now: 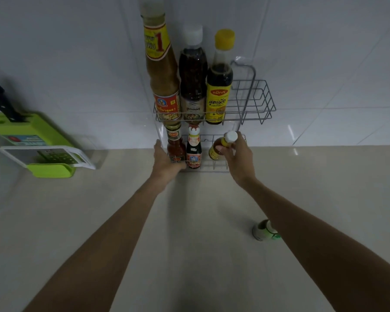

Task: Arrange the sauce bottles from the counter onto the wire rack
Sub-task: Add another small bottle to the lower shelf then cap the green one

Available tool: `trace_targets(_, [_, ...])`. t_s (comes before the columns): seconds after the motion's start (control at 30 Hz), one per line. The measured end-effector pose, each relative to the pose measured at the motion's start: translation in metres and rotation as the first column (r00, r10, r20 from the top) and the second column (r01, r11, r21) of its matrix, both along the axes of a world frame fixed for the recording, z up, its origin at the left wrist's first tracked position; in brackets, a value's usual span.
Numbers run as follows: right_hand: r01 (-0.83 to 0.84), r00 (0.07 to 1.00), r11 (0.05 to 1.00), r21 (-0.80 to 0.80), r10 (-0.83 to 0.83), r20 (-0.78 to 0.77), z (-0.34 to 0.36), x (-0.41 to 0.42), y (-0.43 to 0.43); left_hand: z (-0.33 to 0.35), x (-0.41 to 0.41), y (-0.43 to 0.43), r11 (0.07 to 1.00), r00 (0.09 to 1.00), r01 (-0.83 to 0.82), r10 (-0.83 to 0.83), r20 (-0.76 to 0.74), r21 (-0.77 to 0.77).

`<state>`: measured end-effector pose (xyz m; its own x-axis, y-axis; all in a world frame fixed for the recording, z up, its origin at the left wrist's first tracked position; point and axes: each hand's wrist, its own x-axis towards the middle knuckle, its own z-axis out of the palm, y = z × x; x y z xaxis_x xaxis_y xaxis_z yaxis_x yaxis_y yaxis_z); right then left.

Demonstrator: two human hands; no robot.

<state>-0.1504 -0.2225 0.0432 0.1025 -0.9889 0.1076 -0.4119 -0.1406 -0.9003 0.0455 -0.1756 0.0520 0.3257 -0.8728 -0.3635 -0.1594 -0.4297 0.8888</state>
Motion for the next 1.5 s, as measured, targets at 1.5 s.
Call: trace_targets(1.5, [0.046,0.879,0.947,0.319,-0.190,0.437,-0.012,-0.159,0.128,-0.071,-0.200,0.104,0.818,0.814,0.575,-0.573,0.099,0.008])
